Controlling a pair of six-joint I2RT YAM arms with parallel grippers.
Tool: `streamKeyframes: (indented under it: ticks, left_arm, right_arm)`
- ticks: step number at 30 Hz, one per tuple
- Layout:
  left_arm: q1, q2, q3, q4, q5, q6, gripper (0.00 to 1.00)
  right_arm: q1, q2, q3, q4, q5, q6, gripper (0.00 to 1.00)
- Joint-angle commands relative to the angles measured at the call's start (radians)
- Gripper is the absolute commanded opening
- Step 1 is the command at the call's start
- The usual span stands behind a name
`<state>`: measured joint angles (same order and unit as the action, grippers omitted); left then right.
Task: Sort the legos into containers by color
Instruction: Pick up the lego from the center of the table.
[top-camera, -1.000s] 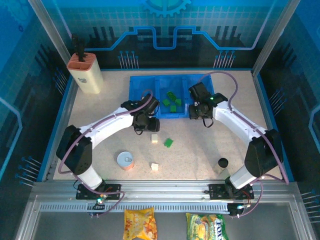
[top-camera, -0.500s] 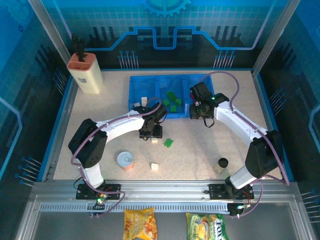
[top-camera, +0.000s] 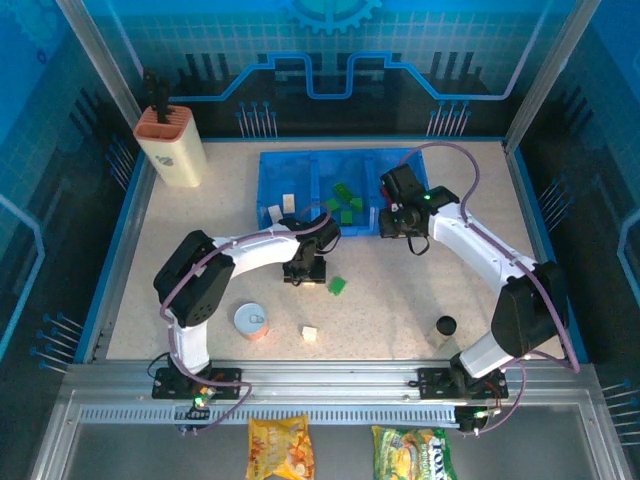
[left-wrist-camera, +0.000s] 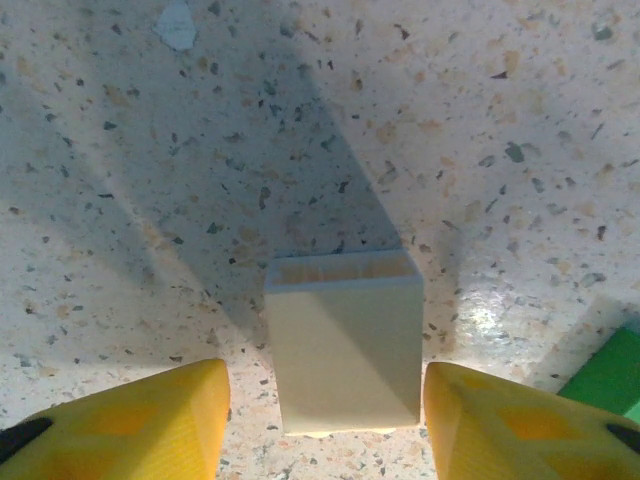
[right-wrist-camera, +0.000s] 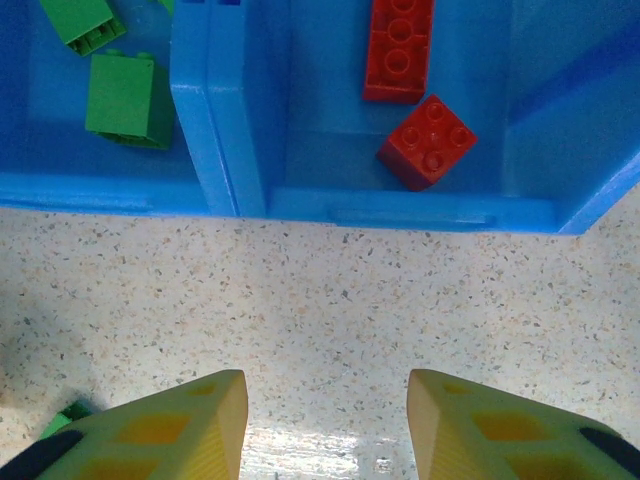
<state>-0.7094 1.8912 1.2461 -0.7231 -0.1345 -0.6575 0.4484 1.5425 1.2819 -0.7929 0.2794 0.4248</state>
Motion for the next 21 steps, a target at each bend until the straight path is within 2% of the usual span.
streamKeyframes:
  ticks: [1,9,21]
  left_arm:
    - [-0.009,0.011,-0.003,0.0,0.006,-0.025,0.52]
    - [-0.012,0.02,-0.001,-0.001,0.004,-0.021,0.44]
    - [-0.014,-0.009,-0.004,-0.007,-0.003,-0.014,0.38]
  right_arm:
    - [-0.014,-0.036,-0.015,-0.017,-0.003,-0.008,0.47]
    - [-0.012,-0.047,-0.011,-0.024,-0.003,-0.006,0.47]
    - [-0.013,-0.064,-0.003,-0.038,0.002,-0.001,0.47]
